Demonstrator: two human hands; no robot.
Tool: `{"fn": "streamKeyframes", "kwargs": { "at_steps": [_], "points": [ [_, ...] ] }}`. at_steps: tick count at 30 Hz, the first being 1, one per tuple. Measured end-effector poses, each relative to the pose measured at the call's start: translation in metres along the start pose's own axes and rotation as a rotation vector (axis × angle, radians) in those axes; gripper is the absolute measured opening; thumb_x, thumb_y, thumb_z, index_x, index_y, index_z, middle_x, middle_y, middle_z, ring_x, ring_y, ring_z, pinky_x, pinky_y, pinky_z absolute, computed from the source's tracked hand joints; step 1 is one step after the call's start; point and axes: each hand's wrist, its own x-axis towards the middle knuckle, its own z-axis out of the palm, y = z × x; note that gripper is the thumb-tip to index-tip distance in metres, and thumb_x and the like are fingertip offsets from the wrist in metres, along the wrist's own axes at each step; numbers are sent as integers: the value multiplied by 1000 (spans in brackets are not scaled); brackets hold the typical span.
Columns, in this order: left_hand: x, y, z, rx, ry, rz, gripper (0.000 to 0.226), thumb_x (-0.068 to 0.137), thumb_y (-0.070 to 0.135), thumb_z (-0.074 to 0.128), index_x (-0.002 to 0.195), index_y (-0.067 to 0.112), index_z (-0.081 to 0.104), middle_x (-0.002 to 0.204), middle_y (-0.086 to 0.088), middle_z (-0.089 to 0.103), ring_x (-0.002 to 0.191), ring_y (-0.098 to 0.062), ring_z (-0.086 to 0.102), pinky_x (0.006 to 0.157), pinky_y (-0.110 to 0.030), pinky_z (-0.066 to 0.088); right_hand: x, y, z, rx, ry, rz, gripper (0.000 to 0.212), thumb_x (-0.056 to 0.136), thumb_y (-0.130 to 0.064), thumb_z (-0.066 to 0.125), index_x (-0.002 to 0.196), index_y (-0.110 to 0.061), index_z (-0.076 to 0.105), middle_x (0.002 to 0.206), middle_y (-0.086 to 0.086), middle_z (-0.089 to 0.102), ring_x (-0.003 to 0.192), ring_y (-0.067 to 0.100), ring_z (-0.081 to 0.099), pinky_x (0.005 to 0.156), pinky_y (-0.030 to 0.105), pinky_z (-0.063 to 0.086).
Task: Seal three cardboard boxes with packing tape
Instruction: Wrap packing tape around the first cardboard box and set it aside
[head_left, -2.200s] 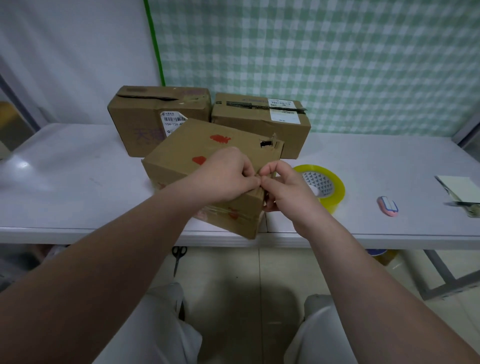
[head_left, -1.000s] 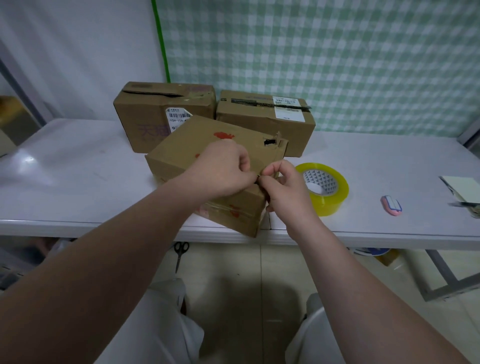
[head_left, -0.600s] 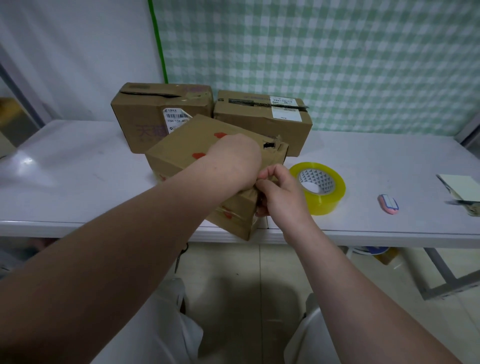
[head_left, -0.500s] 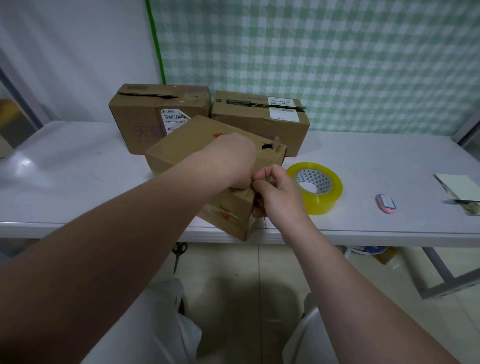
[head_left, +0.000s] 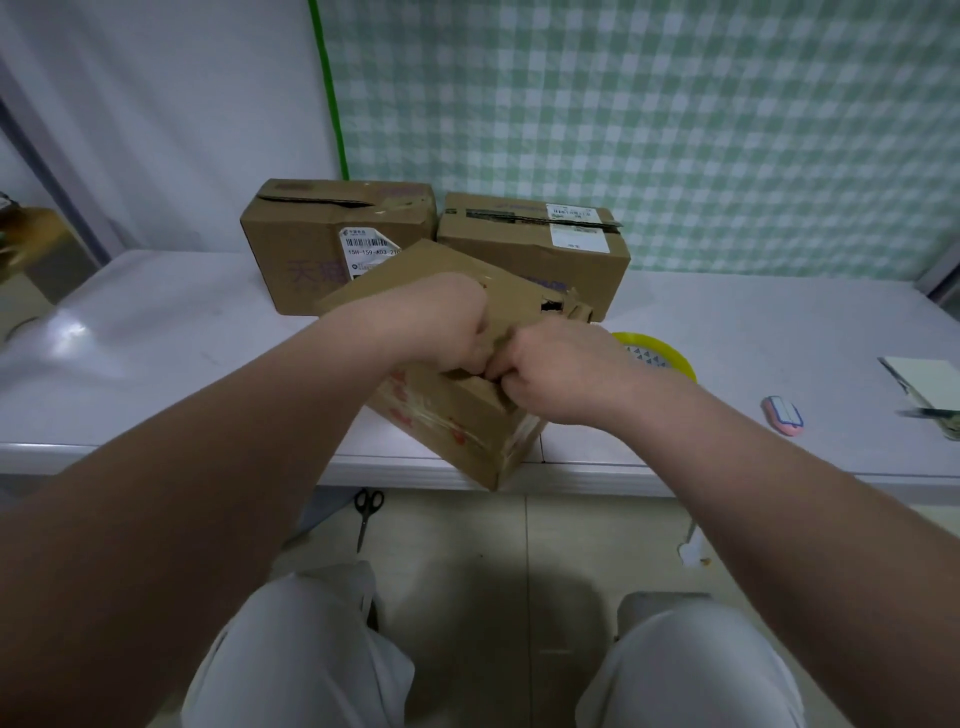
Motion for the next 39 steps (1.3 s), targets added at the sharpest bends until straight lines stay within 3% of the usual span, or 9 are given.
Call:
{"fn": "streamKeyframes", "kwargs": {
  "at_steps": [6, 11, 14, 17, 23, 26, 31, 33, 39],
  "points": [
    [-3, -11, 2, -77, 3, 13, 34, 86, 15, 60, 59, 11, 40, 57, -3, 35, 54, -17, 34, 52, -29, 30, 12, -14, -23, -256, -215, -93, 24, 88, -19, 43, 96, -21, 65, 84, 0, 57, 83, 23, 57, 52, 25, 35],
    [-5, -13, 5, -189, 30, -2, 40, 86, 23, 63, 54, 12, 42, 54, -2, 38, 53, -16, 37, 55, -29, 31, 12, 2, -31, -34, -204, -132, 21, 87, -15, 57, 104, -19, 69, 84, -3, 61, 82, 18, 55, 68, 26, 42],
    [-6, -8, 8, -201, 50, -15, 42, 83, 28, 66, 53, 12, 43, 52, -1, 39, 54, -18, 40, 56, -29, 34, 13, 14, -22, 111, -136, -120, 16, 89, -21, 63, 102, -16, 71, 84, -2, 65, 76, 12, 54, 65, 23, 39],
    [-6, -7, 13, -212, 101, -30, 32, 81, 17, 63, 55, 12, 45, 53, -1, 39, 56, -21, 44, 57, -32, 38, 9, 25, -10, 385, -63, -63, 7, 88, -19, 67, 91, -15, 73, 74, -7, 64, 63, 1, 54, 63, 17, 43],
    [-6, -5, 26, -265, 190, -63, 28, 84, 10, 53, 56, 13, 47, 60, -2, 47, 67, -27, 55, 63, -40, 47, 2, 30, 13, 793, 36, 18, 15, 88, -8, 66, 76, -16, 67, 71, -4, 62, 66, 8, 55, 76, 39, 54],
    [-8, 1, 34, -251, 256, -110, 28, 87, 12, 52, 60, 15, 47, 70, -3, 50, 74, -25, 54, 58, -35, 38, 2, 27, 19, 784, 93, 35, 11, 89, -9, 66, 81, -2, 67, 64, -7, 57, 58, 2, 50, 67, 30, 49],
    [-11, 0, 39, -253, 313, -69, 31, 88, 16, 54, 58, 20, 46, 77, -1, 51, 79, -23, 54, 61, -36, 42, 1, 19, 16, 615, 128, 18, 13, 89, -14, 65, 77, -18, 65, 59, -11, 49, 50, -5, 46, 52, 10, 35],
    [-15, -5, 38, -280, 313, -5, 27, 86, 16, 58, 60, 19, 54, 74, 0, 54, 77, -22, 57, 65, -36, 47, 1, 19, 15, 591, 132, 33, 8, 88, -15, 67, 80, -15, 69, 58, -12, 50, 50, -6, 47, 54, 11, 38],
    [-23, -17, 38, -423, 338, 79, 7, 82, 17, 70, 76, 16, 74, 74, 9, 64, 71, -6, 58, 62, -16, 39, 3, 22, 17, 688, 154, 64, 15, 83, -18, 74, 71, -24, 67, 48, -16, 51, 50, -1, 48, 65, 28, 53]
  ]
}}
